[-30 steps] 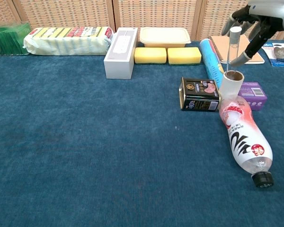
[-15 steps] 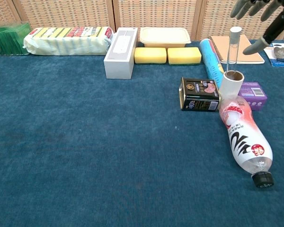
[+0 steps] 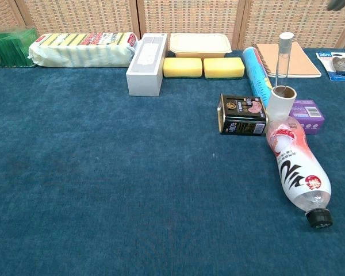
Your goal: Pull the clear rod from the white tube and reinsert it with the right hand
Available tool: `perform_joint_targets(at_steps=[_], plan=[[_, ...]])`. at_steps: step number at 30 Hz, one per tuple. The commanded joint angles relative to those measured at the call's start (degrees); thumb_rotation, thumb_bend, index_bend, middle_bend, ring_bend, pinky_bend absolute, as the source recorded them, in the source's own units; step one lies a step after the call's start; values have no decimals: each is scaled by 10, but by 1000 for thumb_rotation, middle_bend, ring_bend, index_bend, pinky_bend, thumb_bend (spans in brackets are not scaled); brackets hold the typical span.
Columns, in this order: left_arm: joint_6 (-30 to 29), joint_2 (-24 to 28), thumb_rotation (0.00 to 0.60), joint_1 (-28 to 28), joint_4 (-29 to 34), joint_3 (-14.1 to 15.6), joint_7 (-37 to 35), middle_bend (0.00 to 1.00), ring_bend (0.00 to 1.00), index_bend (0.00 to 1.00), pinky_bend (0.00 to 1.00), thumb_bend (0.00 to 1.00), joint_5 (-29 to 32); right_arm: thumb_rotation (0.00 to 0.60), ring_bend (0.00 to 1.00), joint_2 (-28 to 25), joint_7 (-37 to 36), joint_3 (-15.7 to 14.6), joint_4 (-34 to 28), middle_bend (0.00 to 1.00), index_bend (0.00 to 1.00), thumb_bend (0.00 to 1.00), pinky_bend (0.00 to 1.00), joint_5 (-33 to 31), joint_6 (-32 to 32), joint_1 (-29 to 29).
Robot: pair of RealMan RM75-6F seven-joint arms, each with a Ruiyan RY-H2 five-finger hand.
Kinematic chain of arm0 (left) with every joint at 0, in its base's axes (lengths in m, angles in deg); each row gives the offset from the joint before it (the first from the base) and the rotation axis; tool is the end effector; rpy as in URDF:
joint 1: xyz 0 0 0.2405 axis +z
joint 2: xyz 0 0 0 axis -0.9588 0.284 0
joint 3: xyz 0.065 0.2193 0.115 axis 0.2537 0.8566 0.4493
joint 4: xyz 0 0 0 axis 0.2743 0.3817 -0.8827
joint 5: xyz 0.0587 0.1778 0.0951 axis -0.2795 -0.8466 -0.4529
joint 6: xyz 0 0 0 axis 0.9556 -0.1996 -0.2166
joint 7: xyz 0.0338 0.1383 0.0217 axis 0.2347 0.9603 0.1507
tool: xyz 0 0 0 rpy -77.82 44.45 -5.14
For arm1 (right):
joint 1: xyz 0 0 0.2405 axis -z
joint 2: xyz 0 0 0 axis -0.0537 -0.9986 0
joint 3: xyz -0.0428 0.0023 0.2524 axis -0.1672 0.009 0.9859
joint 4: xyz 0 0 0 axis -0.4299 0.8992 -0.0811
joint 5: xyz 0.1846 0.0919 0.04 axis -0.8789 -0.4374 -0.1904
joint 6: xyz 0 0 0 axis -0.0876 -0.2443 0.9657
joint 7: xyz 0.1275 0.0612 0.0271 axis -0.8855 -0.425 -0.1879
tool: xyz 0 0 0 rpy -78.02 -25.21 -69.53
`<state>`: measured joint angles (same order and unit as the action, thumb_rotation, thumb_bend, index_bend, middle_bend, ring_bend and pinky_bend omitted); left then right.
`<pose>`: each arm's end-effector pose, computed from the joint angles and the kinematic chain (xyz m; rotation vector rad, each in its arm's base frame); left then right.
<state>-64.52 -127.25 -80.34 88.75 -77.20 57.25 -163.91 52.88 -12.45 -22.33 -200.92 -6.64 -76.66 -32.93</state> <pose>-0.3015 0.1634 0.1338 -1.6497 -0.8931 -0.8924 -0.1714 -0.2802 0.1364 1.5740 -0.7994 0.9793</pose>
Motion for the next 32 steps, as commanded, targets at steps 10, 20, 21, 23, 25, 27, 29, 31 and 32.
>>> perform_joint_targets(at_steps=[10,20,21,23,25,27,29,31,32], plan=[[4,-1,448,-2,1,-1,5,49,24,106,225,112,6,600,178,-28,-150,-94,103,224,231,158,205,167,-110,143],[-10,-3,446,5,0,-4,5,49,25,106,225,112,11,600,178,43,-211,-131,270,231,231,157,206,276,-206,225],[-11,-3,446,6,0,-4,6,49,25,106,225,112,10,600,178,46,-213,-132,278,231,231,157,206,283,-213,230],[-13,-3,446,7,-1,-2,6,49,24,106,225,112,8,600,178,50,-215,-136,294,231,231,157,206,297,-227,242],[-17,-3,447,9,-1,-1,6,49,24,106,225,111,5,600,178,52,-219,-141,302,231,231,158,206,310,-238,252],[-19,-3,449,10,-2,-1,4,49,24,107,225,111,4,600,178,53,-222,-145,307,232,232,158,206,319,-244,260],[-20,-3,448,10,-2,-1,3,49,24,106,225,112,4,600,178,54,-225,-147,310,232,232,158,205,325,-246,265],[-21,-3,446,11,-3,-1,2,49,24,106,225,112,5,600,177,55,-230,-147,312,232,231,158,205,330,-248,268],[-20,-3,445,11,-4,-1,1,49,24,106,225,111,5,600,178,57,-231,-146,314,232,231,158,206,333,-247,270]])
